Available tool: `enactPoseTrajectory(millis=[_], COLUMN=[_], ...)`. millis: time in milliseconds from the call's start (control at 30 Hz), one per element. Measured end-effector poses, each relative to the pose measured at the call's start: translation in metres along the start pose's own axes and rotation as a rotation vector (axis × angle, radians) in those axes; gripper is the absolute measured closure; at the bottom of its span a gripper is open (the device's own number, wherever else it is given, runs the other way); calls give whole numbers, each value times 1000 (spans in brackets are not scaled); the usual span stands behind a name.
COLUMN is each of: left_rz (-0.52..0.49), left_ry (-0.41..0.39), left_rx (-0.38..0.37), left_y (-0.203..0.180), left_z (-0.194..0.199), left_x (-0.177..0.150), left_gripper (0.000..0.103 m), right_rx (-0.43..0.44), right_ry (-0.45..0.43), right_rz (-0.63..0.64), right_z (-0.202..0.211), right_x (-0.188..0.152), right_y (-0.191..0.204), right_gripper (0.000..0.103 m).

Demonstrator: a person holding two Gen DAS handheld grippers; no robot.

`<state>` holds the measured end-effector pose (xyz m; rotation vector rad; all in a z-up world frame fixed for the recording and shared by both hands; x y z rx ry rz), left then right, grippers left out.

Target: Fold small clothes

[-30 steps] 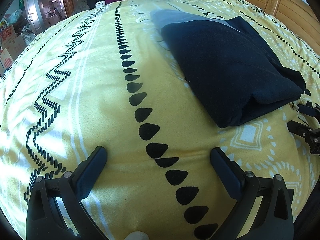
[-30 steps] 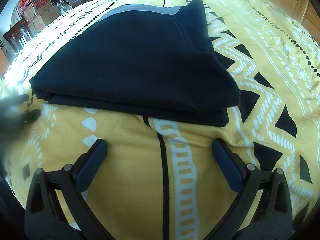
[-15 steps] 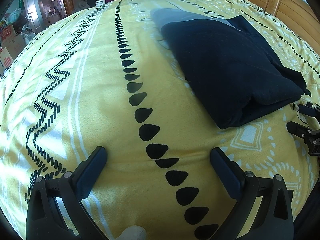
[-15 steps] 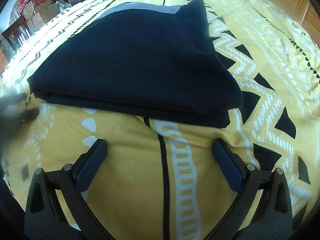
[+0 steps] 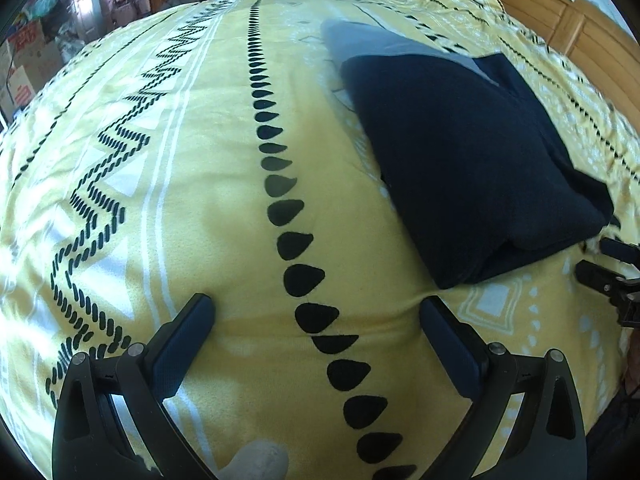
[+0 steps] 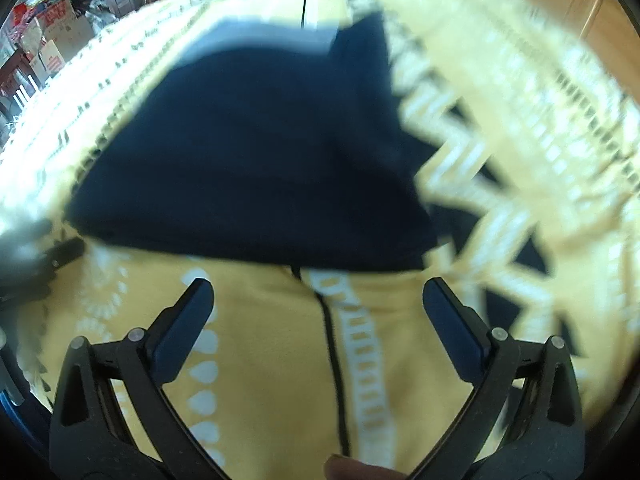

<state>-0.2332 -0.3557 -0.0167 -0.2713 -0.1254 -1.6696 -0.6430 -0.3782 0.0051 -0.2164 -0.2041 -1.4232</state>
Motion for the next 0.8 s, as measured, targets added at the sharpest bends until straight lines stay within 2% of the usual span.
enactPoseTrajectory(millis=[67,133,300,433,500,667,800], left_rz=[24,21,-25,-56,-77,-89,-87], left_ry=[-2,-42,-308,-496,-532,-563,-579], left_rx=[7,32,81,69,58,44,42], left_y=[2,0,-23,-50,-60,-74,-81], left_z=[10,30,133,215,236,265,278], left_x=[-1,1,16,18,20,19,13], left_gripper=[0,0,0,0,0,0,0], right_rx=[-6,-13,24,55,81,102,69], right_ry=[-70,-133,-300,-356,-364,-367,-388], right_rz=[2,-4,-71,-88,-92,-105,-101], right_z=[36,69,158,191,201,208,210], right_x=[3,5,12,11,10,7,3], right_y=[0,-1,-3,2,3,6,11], right_gripper=[0,0,0,0,0,0,0])
Point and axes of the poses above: each gripper's, at about its wrist camera, not at the fingertips, and z roughly against the way its jaws point, y to its left, x to its top, the point moved 6 cm from there along -z, roughly the way its jaws point, and after that the axes turned 14 degrees about y, right-handed, at the moved point
